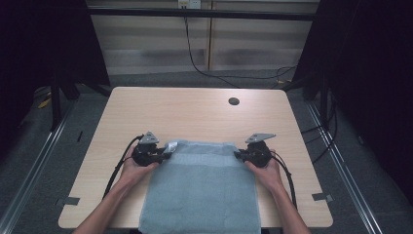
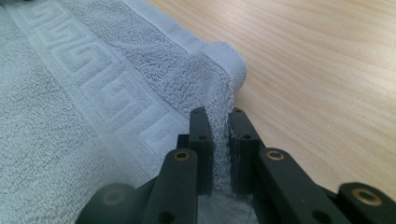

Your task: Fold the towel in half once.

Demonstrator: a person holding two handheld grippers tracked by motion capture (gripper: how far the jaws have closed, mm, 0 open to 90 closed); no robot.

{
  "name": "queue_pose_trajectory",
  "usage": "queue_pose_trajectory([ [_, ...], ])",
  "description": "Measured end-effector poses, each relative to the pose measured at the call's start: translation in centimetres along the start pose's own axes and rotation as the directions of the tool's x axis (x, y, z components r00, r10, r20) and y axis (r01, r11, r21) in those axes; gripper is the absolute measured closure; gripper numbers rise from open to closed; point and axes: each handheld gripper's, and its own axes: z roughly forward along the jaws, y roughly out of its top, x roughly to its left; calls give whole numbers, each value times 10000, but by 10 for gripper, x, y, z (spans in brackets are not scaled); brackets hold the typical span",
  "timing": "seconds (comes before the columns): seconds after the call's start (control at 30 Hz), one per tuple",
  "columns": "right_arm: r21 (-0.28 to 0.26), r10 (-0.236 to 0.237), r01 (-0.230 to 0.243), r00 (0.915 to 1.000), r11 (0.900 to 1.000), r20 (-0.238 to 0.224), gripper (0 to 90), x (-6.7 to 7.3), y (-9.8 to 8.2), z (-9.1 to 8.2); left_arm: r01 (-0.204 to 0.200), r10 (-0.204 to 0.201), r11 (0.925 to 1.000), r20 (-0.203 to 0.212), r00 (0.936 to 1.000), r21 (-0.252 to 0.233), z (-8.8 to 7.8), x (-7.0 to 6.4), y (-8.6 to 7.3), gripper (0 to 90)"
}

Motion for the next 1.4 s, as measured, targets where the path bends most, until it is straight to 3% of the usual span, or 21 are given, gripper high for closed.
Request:
queue_pose_trajectory([
  [0.07, -37, 87, -87, 10000, 10000, -34, 832, 0, 0, 0, 102, -103, 9999, 152, 9998, 44, 0, 0, 0, 831],
  [0.17, -3, 309, -309, 9993, 9995, -187, 844, 0, 1, 0, 615, -612, 9981, 451, 9971, -50, -2, 6, -2, 833],
  [0.3, -121, 362, -369, 9980, 9992, -509, 850, 0, 5, -3, 981, -965, 9948, 573, 9937, -261, -11, 8, 0, 833],
  [0.5, -1003, 489, -590, 9937, 9932, -1007, 852, 3, 23, -19, 1441, -1311, 9812, 1046, 9858, -1286, -34, 11, 9, 834],
  [0.6, -1536, 528, -756, 9877, 9852, -1474, 852, 3, 33, -28, 1684, -1502, 9745, 1267, 9805, -1481, -41, 15, 16, 834],
  [0.67, -1776, 696, -1027, 9806, 9787, -1834, 852, 0, 40, -32, 1866, -1609, 9659, 1485, 9757, -1795, -46, 17, 21, 834],
  [0.77, -2050, 699, -1122, 9767, 9723, -2028, 852, -4, 51, -41, 1622, -1352, 9671, 1443, 9803, -1958, -53, 18, 31, 834],
  [0.9, -2349, 624, -1096, 9779, 9658, -1995, 852, -11, 69, -52, 1413, -1164, 9656, 1234, 9855, -2181, -61, 20, 50, 833],
  [1.03, -2592, 416, -874, 9833, 9619, -1774, 853, -16, 91, -62, 1244, -989, 9545, 1056, 9895, -2711, -69, 23, 73, 834],
  [1.17, -2761, 280, -658, 9899, 9589, -1387, 852, -24, 113, -70, 885, -722, 9536, 668, 9951, -2877, -75, 27, 99, 833],
  [1.33, -2842, 229, -505, 9948, 9574, -993, 853, -34, 139, -80, 841, -755, 9414, 387, 9964, -3268, -85, 34, 134, 833],
  [1.4, -2999, 194, -443, 9961, 9529, -857, 853, -37, 149, -86, 843, -772, 9326, 343, 9964, -3508, -90, 36, 146, 833],
])
